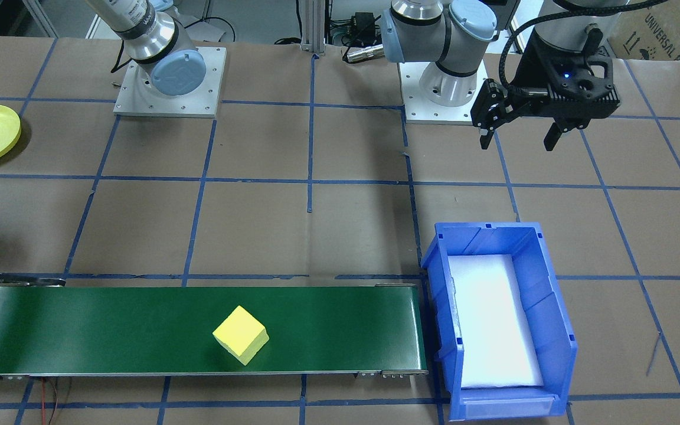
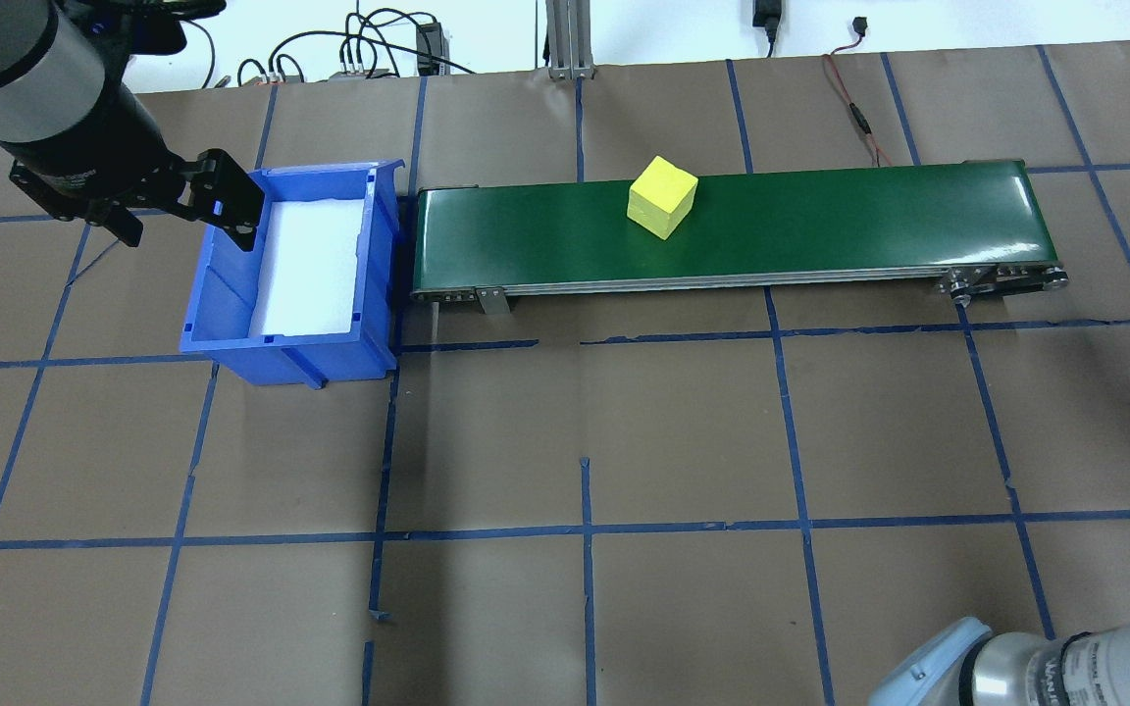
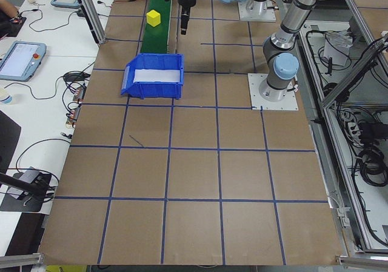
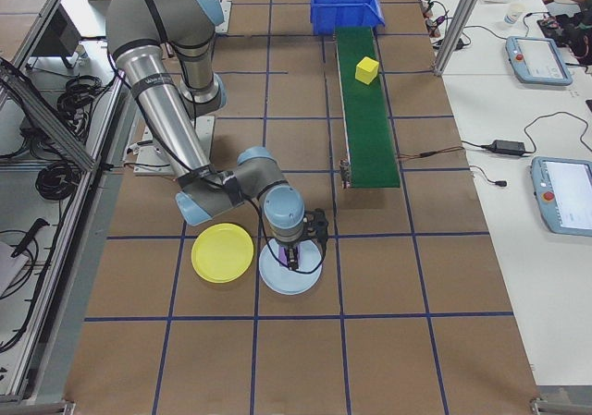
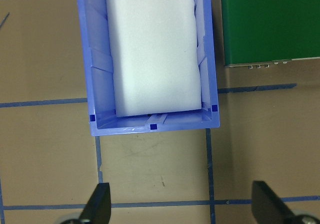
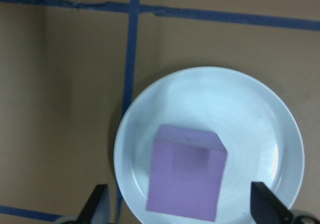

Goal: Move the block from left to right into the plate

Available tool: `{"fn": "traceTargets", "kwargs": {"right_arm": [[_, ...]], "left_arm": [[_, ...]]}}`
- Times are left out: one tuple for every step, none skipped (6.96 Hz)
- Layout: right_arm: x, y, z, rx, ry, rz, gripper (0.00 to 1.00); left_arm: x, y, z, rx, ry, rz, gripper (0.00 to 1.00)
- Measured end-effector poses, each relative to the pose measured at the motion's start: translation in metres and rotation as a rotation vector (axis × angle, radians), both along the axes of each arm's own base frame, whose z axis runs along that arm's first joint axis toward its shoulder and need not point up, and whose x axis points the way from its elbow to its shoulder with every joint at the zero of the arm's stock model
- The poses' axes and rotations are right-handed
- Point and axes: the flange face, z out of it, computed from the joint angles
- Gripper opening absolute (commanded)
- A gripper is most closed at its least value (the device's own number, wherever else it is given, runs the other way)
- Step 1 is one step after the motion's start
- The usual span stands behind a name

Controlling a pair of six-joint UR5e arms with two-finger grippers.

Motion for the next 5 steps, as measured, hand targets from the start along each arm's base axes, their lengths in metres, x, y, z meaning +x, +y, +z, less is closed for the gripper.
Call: {"fn": "traceTargets", "kwargs": {"right_arm": [[0.045,-0.028,0.022,-0.001,0.001,-0.017,1.00],[0.095,-0.065,0.025,0.002,-0.019,-0.057,1.00],[0.153,-0.107,0.020,0.009,-0.048,-0.098,1.00],[0.199,-0.140,0.014,0.012,-0.086,-0.124,1.00],[0.232,-0.162,0.011,-0.010,-0.162,-0.152,1.00]], "left_arm": [[-0.002,-0.001,-0.004,0.007,0.003,-0.005,1.00],[-0.001,-0.002,-0.005,0.011,0.005,-0.005,1.00],[0.000,-0.002,-0.006,0.013,0.005,-0.003,1.00],[0.001,-0.003,-0.006,0.014,0.004,-0.003,1.00],[0.002,-0.003,-0.006,0.015,0.004,-0.003,1.00]]}}
